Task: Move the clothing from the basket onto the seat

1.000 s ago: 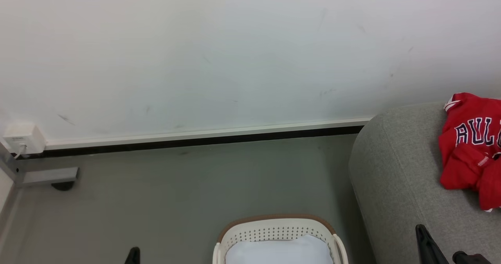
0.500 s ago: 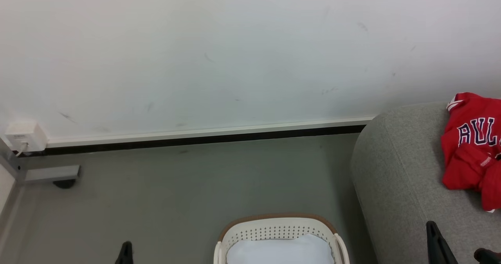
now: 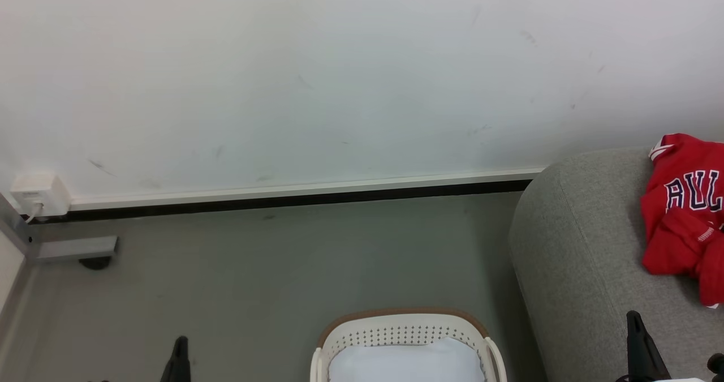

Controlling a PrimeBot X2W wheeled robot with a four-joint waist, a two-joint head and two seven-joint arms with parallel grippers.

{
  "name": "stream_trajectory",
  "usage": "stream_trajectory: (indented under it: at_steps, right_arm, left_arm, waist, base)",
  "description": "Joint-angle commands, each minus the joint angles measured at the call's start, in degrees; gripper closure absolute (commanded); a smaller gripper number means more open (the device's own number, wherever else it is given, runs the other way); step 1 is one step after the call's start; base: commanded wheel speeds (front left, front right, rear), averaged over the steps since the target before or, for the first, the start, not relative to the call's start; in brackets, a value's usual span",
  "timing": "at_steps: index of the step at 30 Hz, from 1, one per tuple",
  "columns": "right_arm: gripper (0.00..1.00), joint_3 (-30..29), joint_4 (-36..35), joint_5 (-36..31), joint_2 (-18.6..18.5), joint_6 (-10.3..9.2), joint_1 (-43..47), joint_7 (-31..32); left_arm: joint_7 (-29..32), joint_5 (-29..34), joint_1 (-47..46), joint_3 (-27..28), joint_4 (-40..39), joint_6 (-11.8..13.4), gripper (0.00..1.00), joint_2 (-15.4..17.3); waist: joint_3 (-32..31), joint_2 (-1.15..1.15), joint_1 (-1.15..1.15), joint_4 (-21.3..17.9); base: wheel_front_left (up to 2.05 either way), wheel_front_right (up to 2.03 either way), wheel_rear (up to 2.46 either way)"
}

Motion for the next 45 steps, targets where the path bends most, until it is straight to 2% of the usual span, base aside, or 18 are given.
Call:
stream_trajectory:
  at_steps: [1,22,45]
  right_arm:
    - [1.00,-0.28,-1.04,2.53,-0.57,-0.02,-1.62,0.50]
    - [1.00,-1.20,-2.12,18.71,-0.73,-0.05,-2.79,4.51]
    - [1.00,-1.98,-3.08,33.01,-0.86,-0.07,-3.81,8.13]
  left_arm:
    - [0.57,-2.33,-1.44,0.37,-0.74,-0.40,1.00,0.39]
    - [4.56,-17.88,-3.99,1.27,-0.49,-1.20,1.00,0.50]
    - [8.16,-31.59,-6.19,2.10,-0.24,-1.95,1.00,0.60]
  waist:
    - [0.03,0.00,0.00,0.04]
    - [0.39,0.00,0.00,0.54]
    - [0.79,0.00,0.00,1.09]
  base:
    - [0.00,0.00,0.00]
    - [0.00,0.00,0.00]
    - [0.00,0.00,0.00]
